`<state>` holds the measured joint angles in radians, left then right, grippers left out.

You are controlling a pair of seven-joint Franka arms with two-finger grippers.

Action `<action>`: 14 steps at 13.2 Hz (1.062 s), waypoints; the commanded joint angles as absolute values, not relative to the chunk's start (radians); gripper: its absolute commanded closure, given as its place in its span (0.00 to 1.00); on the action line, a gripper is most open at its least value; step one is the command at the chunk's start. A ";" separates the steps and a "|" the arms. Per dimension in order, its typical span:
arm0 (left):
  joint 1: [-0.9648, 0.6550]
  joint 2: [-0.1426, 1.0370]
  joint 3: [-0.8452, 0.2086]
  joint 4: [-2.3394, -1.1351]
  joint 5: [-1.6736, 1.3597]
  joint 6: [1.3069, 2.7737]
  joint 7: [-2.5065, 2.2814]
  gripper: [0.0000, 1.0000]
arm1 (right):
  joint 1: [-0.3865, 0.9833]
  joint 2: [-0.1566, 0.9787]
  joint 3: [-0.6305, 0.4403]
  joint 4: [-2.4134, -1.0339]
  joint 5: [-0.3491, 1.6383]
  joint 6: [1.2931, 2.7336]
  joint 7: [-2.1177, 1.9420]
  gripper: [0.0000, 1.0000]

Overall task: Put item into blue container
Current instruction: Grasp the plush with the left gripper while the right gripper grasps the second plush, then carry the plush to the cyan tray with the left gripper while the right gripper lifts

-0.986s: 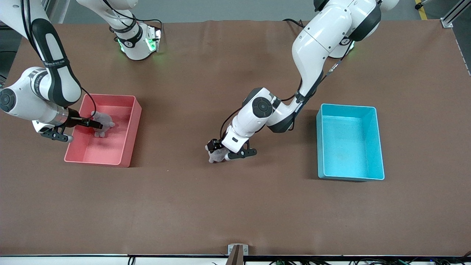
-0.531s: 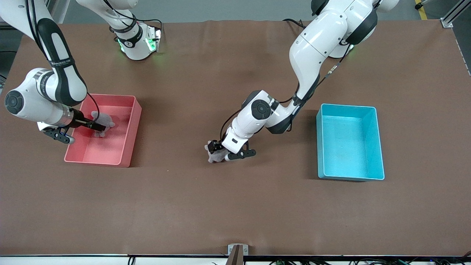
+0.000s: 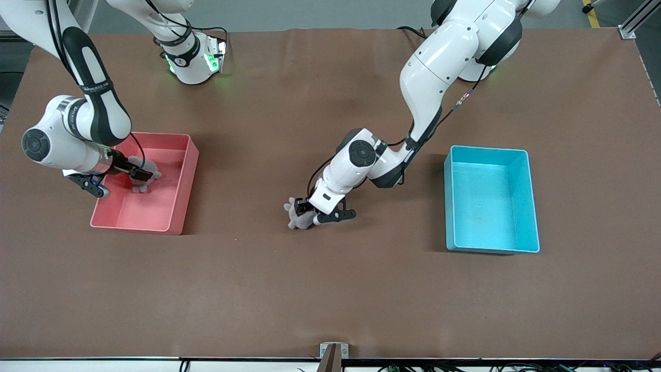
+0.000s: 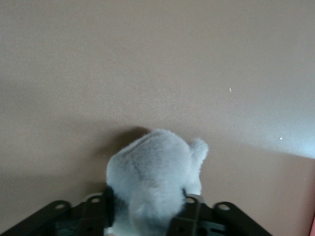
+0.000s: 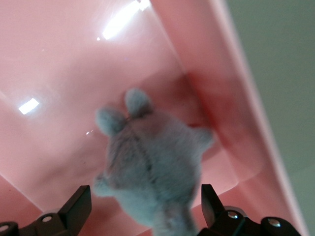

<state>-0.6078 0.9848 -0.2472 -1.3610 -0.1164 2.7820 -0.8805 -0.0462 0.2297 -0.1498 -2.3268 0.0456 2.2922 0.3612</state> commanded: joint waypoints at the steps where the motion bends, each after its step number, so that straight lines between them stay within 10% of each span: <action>1: -0.623 0.964 -0.224 -1.353 -0.104 2.775 -0.865 0.71 | 0.009 0.229 -0.149 -2.350 0.026 2.301 0.466 0.02; 8: -0.462 0.582 -0.229 -1.400 -0.032 2.043 -0.716 0.73 | -0.017 0.271 -0.150 -2.347 -0.041 2.327 0.468 0.03; 14: -0.182 0.183 -0.239 -1.860 -0.035 1.993 -0.226 0.75 | -0.020 0.285 -0.150 -2.341 -0.058 2.333 0.468 0.23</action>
<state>-0.2679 0.3182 -0.2294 -1.6752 -0.0436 1.9634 -0.3606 -0.0090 0.2829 -0.1563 -2.3362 -0.0291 2.3218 0.4499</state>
